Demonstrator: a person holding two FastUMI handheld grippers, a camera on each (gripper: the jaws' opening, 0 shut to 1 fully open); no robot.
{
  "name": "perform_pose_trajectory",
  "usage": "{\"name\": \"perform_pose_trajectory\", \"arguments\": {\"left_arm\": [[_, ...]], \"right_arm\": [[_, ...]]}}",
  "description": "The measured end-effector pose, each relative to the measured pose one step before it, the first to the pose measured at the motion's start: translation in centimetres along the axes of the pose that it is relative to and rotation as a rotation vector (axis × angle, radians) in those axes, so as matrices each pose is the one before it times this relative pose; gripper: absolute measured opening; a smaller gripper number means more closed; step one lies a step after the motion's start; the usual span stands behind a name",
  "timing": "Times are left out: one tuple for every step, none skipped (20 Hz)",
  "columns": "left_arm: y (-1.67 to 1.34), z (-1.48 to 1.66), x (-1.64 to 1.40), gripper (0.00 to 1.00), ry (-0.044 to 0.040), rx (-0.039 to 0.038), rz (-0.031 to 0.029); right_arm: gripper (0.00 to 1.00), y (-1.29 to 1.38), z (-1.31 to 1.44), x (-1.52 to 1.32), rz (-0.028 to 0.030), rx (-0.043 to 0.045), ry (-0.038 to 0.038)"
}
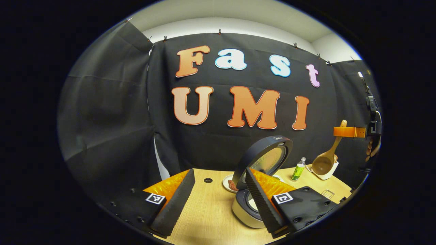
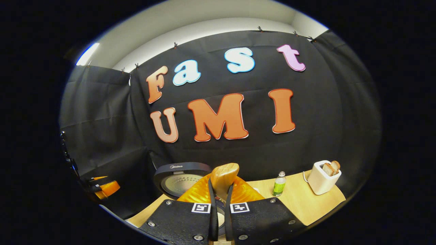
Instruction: Close the left gripper, press the button to open the rice cooker; take a wooden spoon from the chopstick holder with the right hand, scoop a spoonful of rice and pour it into the rice cooker, then put the wooden spoon back into the chopstick holder.
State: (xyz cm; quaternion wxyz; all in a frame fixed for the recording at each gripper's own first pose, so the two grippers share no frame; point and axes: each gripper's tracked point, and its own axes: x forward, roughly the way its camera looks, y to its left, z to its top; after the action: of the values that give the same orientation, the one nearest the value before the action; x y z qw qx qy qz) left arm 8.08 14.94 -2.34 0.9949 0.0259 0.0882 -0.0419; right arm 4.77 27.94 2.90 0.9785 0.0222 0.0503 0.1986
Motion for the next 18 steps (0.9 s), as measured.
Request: {"name": "perform_pose_trajectory", "arguments": {"left_arm": [[-0.244,0.083,-0.054,0.97,-0.00179,-0.0029,-0.00062],[-0.155,0.017,0.046,0.97,-0.00055,-0.00178,0.00334],[-0.019,0.086,0.009,0.97,0.00011,-0.00112,0.00582],[-0.188,0.015,-0.032,0.97,0.00077,-0.002,0.00424],[-0.318,-0.03,-0.086,0.97,0.00032,-0.00372,0.00119],[-0.369,0.113,-0.065,0.97,-0.00024,-0.0032,0.00138],[-0.191,0.025,-0.095,0.97,-0.00174,-0.0004,0.0044],[-0.143,0.193,-0.027,0.97,-0.00271,0.00014,0.00768],[-0.1,0.019,-0.081,0.97,-0.00338,-0.00575,0.00749],[-0.374,0.124,-0.044,0.99,-0.00014,-0.00675,0.00095],[-0.428,-0.019,-0.204,0.97,-0.00059,-0.00091,0.00346],[-0.135,0.099,-0.11,0.97,-0.00149,0.00622,0.00661],[-0.188,0.236,-0.207,0.97,-0.0046,0.00736,0.00714],[-0.208,0.31,-0.15,0.97,-0.00424,0.00483,0.00402],[-0.295,0.203,-0.241,0.98,-0.0044,0.00143,0.00344],[-0.209,0.216,-0.335,0.98,-0.00573,0.00034,0.00384],[-0.161,0.119,-0.063,0.97,-0.00609,0.00056,0.00628],[-0.146,0.153,-0.212,0.97,-0.00402,0.00048,0.00782]], "right_arm": [[0.07,-1.393,-0.141,-0.375,-0.02435,0.00248,-0.0034],[0.07,-1.462,-0.07,-0.491,-0.02223,0.00511,-0.00115],[0.07,-1.339,-0.111,-0.489,-0.02073,0.01138,0.00177],[0.07,-1.335,-0.154,-0.382,-0.01535,0.01204,0.00192],[0.07,-1.26,-0.234,-0.427,-0.01459,0.01193,0.00053],[0.07,-1.27,-0.216,-0.351,-0.0134,0.00959,0.00135],[0.07,-1.202,-0.46,-0.317,-0.01339,0.00655,0.00607],[0.07,-1.171,-0.4,-0.256,-0.01387,0.00658,0.00829],[0.07,-1.125,-0.566,-0.223,-0.01338,0.00777,0.0079],[0.07,-1.017,-0.639,-0.147,-0.01048,0.00829,0.00699],[0.07,-0.966,-0.552,-0.193,-0.00932,0.01115,0.00769],[0.07,-0.969,-0.594,-0.071,-0.00833,0.01386,0.00946],[0.07,-0.864,-0.644,-0.106,-0.00767,0.01342,0.00485],[0.07,-0.861,-0.467,0.058,-0.00638,0.01067,0.00261],[0.07,-0.889,-0.584,0.024,-0.00702,0.01039,0.00236],[0.07,-0.792,-0.618,0.11,-0.00615,0.00644,0.00619],[0.07,-0.838,-0.799,0.173,-0.00817,0.00333,0.00812],[0.07,-0.834,-0.788,0.267,-0.00751,-0.00056,0.00869]]}}
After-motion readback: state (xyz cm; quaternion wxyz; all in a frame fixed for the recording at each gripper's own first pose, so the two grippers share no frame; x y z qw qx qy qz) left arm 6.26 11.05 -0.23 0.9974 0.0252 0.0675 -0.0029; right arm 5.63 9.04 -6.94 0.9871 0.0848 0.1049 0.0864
